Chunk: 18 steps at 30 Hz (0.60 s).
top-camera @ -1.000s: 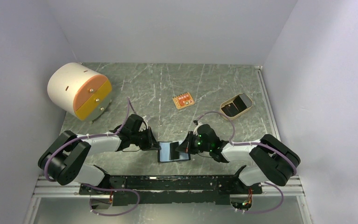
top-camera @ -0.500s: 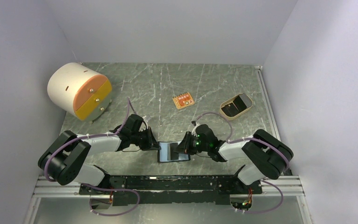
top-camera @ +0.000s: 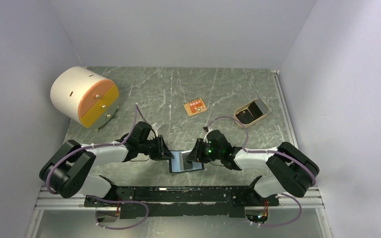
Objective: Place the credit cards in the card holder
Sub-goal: Insert the credit card into the card holder.
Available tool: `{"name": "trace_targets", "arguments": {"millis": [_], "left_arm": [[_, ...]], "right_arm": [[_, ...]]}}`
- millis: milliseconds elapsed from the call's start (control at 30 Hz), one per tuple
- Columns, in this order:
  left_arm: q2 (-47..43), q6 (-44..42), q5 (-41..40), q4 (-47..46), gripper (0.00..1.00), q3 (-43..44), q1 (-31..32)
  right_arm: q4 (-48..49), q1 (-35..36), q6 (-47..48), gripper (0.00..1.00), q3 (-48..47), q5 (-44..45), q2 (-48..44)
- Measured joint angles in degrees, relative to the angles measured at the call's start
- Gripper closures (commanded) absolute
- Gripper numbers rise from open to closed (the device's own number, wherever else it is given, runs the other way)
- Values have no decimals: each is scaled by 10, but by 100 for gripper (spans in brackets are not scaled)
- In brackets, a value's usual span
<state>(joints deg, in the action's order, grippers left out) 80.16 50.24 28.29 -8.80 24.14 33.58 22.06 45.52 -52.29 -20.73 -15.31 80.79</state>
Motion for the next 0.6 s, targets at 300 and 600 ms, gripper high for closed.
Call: {"name": "trace_targets", "arguments": {"millis": [300, 600], "left_arm": [[-11, 14, 30, -33, 78, -6, 0], [-7, 17, 36, -47, 80, -7, 0]], "right_arm": [[-61, 1, 23, 68, -12, 27, -30], [-41, 10, 23, 68, -15, 24, -14]]}}
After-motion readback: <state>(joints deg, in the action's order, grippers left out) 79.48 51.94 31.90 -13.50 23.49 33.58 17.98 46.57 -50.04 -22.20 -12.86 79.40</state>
